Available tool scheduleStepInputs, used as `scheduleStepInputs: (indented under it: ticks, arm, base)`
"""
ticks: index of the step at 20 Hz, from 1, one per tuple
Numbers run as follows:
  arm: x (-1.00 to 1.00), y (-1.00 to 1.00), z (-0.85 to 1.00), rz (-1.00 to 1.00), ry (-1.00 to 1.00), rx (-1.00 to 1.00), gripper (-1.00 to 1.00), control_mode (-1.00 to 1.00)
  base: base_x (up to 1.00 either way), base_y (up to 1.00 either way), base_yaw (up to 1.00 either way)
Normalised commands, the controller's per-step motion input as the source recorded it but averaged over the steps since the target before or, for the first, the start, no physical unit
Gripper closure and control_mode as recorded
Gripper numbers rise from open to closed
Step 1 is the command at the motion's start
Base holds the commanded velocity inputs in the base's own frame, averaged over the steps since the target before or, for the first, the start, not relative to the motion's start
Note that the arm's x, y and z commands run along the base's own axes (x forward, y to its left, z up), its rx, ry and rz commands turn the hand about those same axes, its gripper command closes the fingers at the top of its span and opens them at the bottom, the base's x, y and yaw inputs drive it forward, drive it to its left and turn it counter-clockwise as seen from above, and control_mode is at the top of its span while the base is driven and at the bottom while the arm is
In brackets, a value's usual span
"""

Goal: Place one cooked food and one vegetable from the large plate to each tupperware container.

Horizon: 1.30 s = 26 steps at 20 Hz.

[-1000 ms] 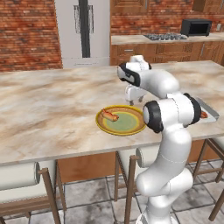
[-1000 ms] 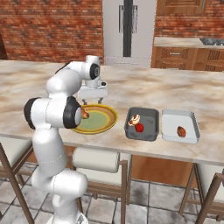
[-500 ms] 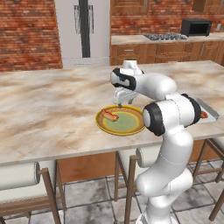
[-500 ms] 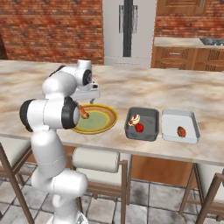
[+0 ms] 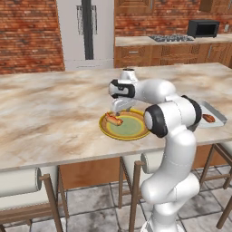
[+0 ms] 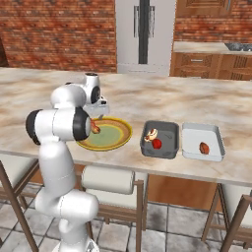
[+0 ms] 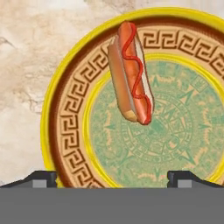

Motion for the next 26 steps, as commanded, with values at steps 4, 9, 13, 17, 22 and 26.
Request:
scheduleStepInputs:
  ticks: [4, 9, 13, 17, 22, 26]
  arm:
    - [0.05, 0.02, -0.33, 0.00, 0.00, 0.00, -1.00, -1.00]
    - [0.31, 0.00, -0.28, 0.00, 0.00, 0.00, -1.00, -1.00]
    - [0.48, 0.02, -0.21, 0.00, 0.00, 0.00, -1.00, -1.00]
    - [0.38, 0.16, -0.14, 0.00, 0.02, 0.00, -1.00, -1.00]
    - [0.42, 0.19, -0.06, 0.00, 0.17, -0.04, -1.00, -1.00]
    - [0.14, 0.04, -0.29, 0.00, 0.10, -0.03, -1.00, -1.00]
  base:
    - [0.00, 0.00, 0.00]
    - [0.00, 0.00, 0.00]
    - [0.00, 0.00, 0.00]
    - [0.00, 0.00, 0.00]
    - [0.00, 0.00, 0.00]
    - [0.00, 0.00, 0.00]
